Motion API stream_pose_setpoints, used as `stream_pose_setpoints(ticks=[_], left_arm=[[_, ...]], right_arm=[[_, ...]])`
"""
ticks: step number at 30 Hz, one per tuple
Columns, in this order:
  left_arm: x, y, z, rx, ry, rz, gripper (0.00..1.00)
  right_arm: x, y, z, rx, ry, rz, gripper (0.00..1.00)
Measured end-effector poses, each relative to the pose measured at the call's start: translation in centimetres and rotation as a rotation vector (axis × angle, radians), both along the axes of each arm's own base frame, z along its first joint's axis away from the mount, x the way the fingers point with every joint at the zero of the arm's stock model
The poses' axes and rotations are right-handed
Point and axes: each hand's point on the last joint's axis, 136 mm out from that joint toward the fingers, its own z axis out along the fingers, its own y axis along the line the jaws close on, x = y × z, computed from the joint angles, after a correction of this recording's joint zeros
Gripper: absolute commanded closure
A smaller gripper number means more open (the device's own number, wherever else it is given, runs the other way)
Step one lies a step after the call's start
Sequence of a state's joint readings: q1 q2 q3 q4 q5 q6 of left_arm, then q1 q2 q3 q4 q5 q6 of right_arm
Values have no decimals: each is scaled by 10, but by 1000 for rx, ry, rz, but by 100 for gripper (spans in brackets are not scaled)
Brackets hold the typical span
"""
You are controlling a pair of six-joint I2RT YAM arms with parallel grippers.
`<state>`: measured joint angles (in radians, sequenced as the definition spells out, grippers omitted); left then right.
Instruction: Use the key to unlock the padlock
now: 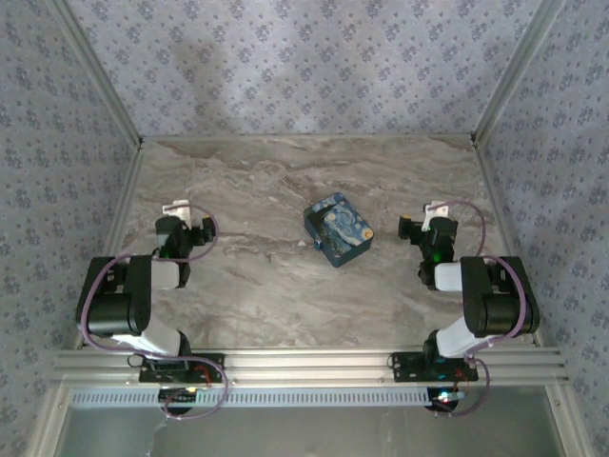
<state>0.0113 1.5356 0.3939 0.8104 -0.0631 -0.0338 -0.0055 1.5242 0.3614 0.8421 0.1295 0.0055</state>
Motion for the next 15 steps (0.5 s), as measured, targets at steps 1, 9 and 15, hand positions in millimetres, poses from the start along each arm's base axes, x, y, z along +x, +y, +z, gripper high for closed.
stream_pose_setpoints(ticks=[1,9,15], left_arm=[[0,0,0,0,0,0,0],[0,0,0,0,0,0,0],[-1,0,-2,0,17,1,0]], right_arm=[[0,0,0,0,0,0,0],[0,0,0,3,0,4,0],[-1,-2,3,0,33,-8,0]])
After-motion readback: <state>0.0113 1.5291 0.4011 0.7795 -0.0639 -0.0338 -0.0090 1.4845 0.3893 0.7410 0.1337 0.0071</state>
